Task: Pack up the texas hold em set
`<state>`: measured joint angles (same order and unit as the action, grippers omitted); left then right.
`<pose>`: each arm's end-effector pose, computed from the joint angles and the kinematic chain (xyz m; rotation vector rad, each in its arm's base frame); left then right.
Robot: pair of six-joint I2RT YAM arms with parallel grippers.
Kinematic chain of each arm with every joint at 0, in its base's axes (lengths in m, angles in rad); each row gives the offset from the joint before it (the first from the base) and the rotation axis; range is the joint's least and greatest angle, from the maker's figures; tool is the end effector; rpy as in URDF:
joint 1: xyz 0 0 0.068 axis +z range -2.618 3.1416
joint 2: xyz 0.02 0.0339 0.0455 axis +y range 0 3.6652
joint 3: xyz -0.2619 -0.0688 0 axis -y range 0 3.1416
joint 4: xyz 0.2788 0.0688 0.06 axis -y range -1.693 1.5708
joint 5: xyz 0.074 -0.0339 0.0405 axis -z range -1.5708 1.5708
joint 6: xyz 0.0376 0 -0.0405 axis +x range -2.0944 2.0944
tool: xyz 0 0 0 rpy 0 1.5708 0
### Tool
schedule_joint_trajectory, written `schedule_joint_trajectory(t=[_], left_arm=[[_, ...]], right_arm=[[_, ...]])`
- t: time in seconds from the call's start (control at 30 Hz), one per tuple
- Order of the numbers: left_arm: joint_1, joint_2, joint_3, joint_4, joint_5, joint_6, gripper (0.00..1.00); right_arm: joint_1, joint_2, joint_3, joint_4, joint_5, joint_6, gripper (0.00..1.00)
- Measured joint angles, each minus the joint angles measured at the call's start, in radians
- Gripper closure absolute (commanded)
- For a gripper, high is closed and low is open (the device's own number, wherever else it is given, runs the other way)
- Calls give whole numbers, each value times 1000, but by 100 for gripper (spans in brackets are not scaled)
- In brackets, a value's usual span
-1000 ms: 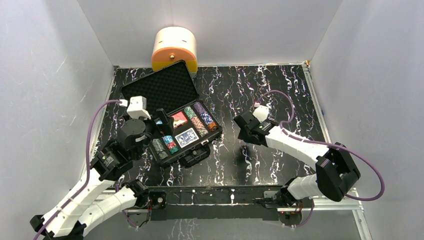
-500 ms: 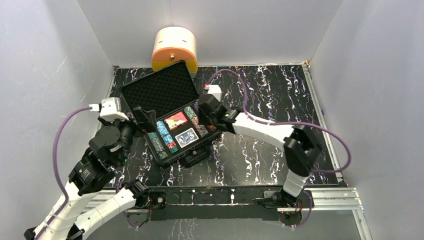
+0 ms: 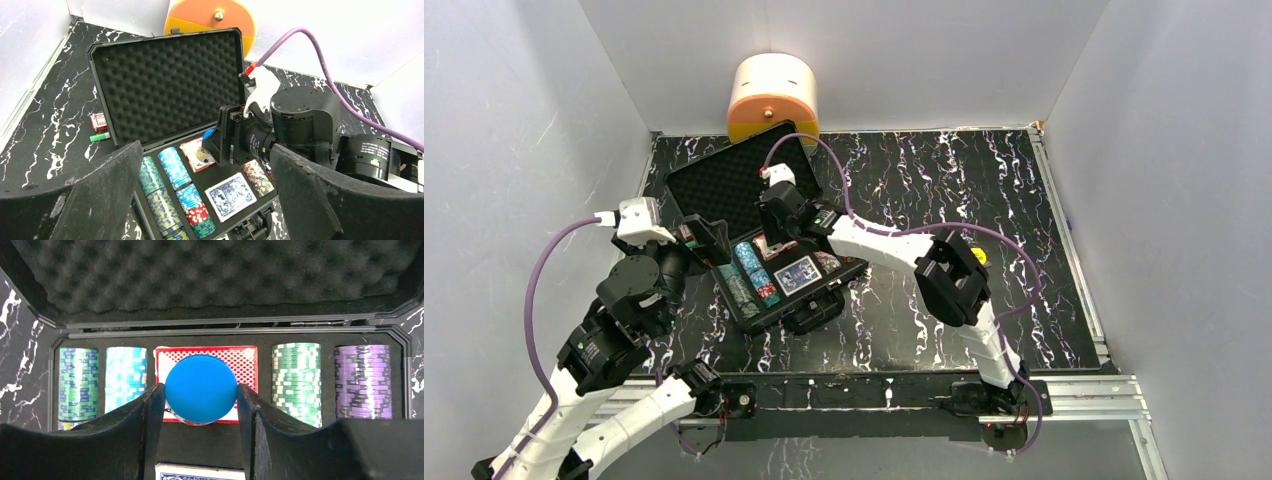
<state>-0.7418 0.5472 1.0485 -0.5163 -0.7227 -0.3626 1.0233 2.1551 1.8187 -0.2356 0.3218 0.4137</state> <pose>0.1010 -0.0588 0.4348 -0.2639 1.5674 -0.2904 0.2911 0.4546 0.2372 -0.4624 2.1022 0.5080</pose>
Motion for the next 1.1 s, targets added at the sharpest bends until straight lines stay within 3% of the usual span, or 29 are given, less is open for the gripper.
schedule_joint_trajectory(t=[0.53,0.8,0.97,1.1], left_arm=[[0,5,-8,-12,0,-7,2],[0,5,-11,-16,0,-15,2],[0,5,-11,-26,0,-15,2],[0,5,-12,-35,6,-16,2]], right_arm=[[20,65,94,-97,-40,-53,38],[20,99,138,-134,-39,-49,22],[20,97,149,-136,-52,-31,18],[8,-95,6,-104,-40,-8,18]])
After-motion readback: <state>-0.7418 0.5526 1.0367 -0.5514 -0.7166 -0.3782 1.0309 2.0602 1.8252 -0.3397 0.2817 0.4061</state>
